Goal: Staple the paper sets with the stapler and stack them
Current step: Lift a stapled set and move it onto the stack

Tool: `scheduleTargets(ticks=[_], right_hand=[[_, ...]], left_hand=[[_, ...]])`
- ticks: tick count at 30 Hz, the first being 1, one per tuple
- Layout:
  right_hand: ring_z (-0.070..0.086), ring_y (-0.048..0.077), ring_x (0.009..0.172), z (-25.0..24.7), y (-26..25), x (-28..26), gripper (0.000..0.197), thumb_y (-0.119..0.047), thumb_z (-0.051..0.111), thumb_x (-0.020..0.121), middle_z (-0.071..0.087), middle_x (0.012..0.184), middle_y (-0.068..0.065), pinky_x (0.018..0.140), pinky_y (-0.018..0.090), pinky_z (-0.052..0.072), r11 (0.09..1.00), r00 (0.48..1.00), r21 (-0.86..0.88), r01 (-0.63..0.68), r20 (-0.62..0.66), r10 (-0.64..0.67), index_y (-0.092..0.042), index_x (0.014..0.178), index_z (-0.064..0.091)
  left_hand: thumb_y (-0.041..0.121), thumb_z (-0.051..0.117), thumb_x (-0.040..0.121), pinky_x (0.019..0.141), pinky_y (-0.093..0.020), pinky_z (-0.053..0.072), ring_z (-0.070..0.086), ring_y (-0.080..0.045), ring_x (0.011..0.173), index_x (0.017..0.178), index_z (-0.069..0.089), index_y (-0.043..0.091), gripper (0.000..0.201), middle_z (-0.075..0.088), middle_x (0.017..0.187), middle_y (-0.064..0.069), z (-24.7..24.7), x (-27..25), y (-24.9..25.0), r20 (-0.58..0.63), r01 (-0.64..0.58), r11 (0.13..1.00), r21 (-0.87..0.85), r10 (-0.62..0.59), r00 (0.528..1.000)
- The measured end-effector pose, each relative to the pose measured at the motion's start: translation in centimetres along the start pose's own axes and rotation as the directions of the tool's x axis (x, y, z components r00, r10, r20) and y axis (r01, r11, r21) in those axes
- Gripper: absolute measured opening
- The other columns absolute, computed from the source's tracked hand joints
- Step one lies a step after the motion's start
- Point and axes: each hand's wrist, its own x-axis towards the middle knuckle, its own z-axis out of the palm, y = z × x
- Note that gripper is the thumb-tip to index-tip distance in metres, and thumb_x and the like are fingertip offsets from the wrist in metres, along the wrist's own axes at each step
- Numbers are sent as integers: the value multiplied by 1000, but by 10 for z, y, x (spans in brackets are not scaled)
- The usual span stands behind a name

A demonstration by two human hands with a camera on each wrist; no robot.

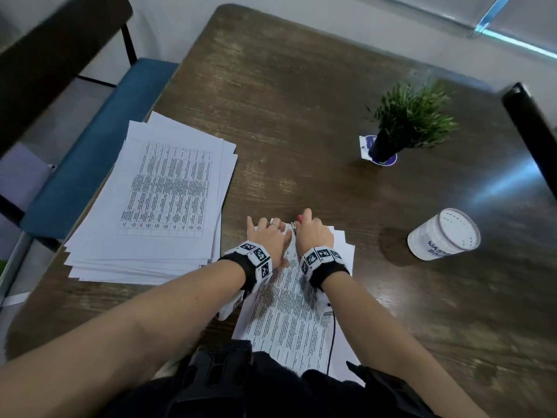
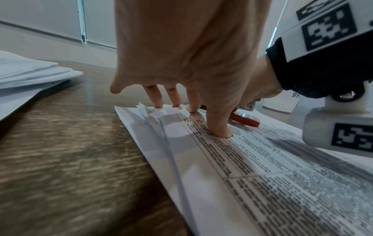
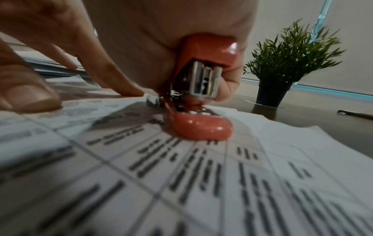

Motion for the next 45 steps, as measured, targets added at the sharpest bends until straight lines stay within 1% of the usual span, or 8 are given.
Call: scheduleTargets(ticks=[4, 8, 15, 22, 29, 36, 42, 45], right_hand=[[64, 37, 94, -5, -7, 10, 27, -34, 37, 103, 64, 107, 16, 62, 35, 35, 999, 999, 27, -37, 6, 37, -10, 115, 42], [63, 38, 96, -11, -6, 11, 28, -35, 40, 102, 63, 111, 15, 65, 35, 37, 993, 998, 103, -63, 30, 60, -11, 116, 42], [61, 36, 101, -13, 13, -11, 31, -37, 41, 101, 64, 114, 15, 74, 37, 44, 955, 988, 256, -152, 73, 137, -14, 121, 44], [60, 36, 104, -11, 13, -35, 36, -39, 41, 100, 63, 114, 15, 77, 38, 43, 970, 977, 141, -196, 118, 180, -12, 124, 40], [60, 34, 105, -3, -6, -44, 36, -35, 41, 102, 57, 122, 12, 71, 34, 38, 993, 991, 66, -95, 97, 88, -7, 125, 42], [61, 33, 99, -6, 0, -36, 27, -31, 45, 100, 59, 117, 10, 68, 35, 41, 1000, 994, 8, -11, 104, 10, -13, 121, 44], [63, 34, 101, -2, -16, -38, 31, -32, 37, 103, 64, 112, 14, 70, 36, 41, 994, 991, 32, -101, 97, 97, -6, 120, 41], [63, 33, 97, -4, -13, -37, 29, -34, 36, 103, 65, 110, 11, 66, 35, 38, 998, 995, 15, -59, 84, 57, -10, 117, 42]], left_hand=[[62, 63, 80, 110, -66, 17, 35, -33, 128, 140, 38, 29, 73, 34, 146, -2, 0, -1, -4, -1, -30, 999, -34, 30, 1000], [62, 64, 80, 114, -52, 25, 35, -30, 132, 145, 36, 24, 80, 28, 156, 2, 6, -5, -13, -28, -82, 986, -143, 79, 996], [67, 60, 81, 117, -43, 23, 26, -26, 143, 154, 17, 11, 101, 10, 163, 1, 12, -4, -22, -13, -112, 980, -166, 112, 994], [68, 57, 81, 117, -45, 23, 25, -27, 142, 155, 15, 14, 101, 8, 163, 5, 9, -5, -22, 2, -108, 980, -165, 110, 994], [57, 64, 84, 113, -34, 27, 25, -28, 142, 153, 23, 8, 94, 7, 163, 1, 1, -10, -23, -1, -135, 972, -192, 137, 991], [69, 59, 79, 114, -46, 27, 28, -27, 139, 150, 30, 20, 91, 10, 162, 7, 4, -10, -25, -16, -57, 992, -111, 56, 998], [68, 61, 78, 113, -51, 24, 28, -27, 137, 142, 45, 22, 80, 17, 160, 6, 0, -10, -25, -14, -61, 994, -95, 60, 998], [68, 62, 78, 114, -54, 21, 28, -27, 138, 139, 48, 22, 77, 18, 160, 5, 0, -11, -24, 3, -49, 995, -87, 50, 999]])
